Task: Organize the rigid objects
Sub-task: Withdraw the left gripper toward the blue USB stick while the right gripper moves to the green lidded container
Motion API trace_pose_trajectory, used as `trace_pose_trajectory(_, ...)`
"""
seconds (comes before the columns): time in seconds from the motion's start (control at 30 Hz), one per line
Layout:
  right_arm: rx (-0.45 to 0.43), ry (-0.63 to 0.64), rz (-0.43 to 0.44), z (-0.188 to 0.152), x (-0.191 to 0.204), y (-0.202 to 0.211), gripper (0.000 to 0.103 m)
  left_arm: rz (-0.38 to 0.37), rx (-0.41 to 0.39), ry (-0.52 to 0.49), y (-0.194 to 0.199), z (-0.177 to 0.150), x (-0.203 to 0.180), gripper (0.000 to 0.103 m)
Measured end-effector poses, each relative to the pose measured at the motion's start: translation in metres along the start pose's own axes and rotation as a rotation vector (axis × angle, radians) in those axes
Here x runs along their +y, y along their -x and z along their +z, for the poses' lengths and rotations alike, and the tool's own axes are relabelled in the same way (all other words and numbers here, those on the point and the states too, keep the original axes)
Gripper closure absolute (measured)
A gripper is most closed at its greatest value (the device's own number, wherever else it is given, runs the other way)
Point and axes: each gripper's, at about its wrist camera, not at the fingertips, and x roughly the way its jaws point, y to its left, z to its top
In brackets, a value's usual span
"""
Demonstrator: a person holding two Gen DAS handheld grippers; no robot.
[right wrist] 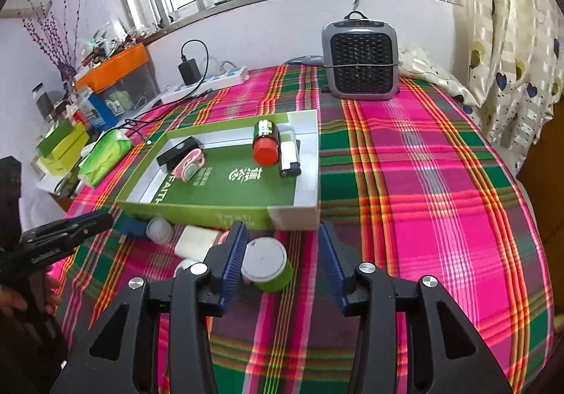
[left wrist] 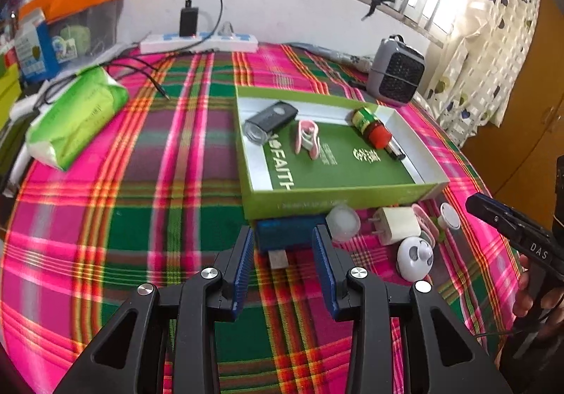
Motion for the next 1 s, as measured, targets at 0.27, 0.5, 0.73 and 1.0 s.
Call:
trace_pose_trajectory(0.27, 0.032, 0.011, 0.033, -0.009, 0.005, -0.012, 0.059, -0.019, 0.035, 0.005, -0.012, -0.004, 0.000, 0.069)
trace_pose_trajectory(0.5, 0.058, 0.027, 0.022, -0.012, 0.010, -0.022, 0.059, -0.051, 0.041, -0.017, -0.011, -0.007, -0.008, 0.069)
trace_pose_trajectory(0.73, 0.077, 0.046, -0.012, -0.012, 0.010, -0.027, 0.059, -0.076, 0.054, -0.050, -0.009, -0.016, -0.022, 0.068)
trace_pose_trajectory(1.0, 0.075, 0.072, -0.024, -0.014, 0.013, -0.027, 0.059, -0.110, 0.070, -0.077, -0.007, -0.024, -0.034, 0.068)
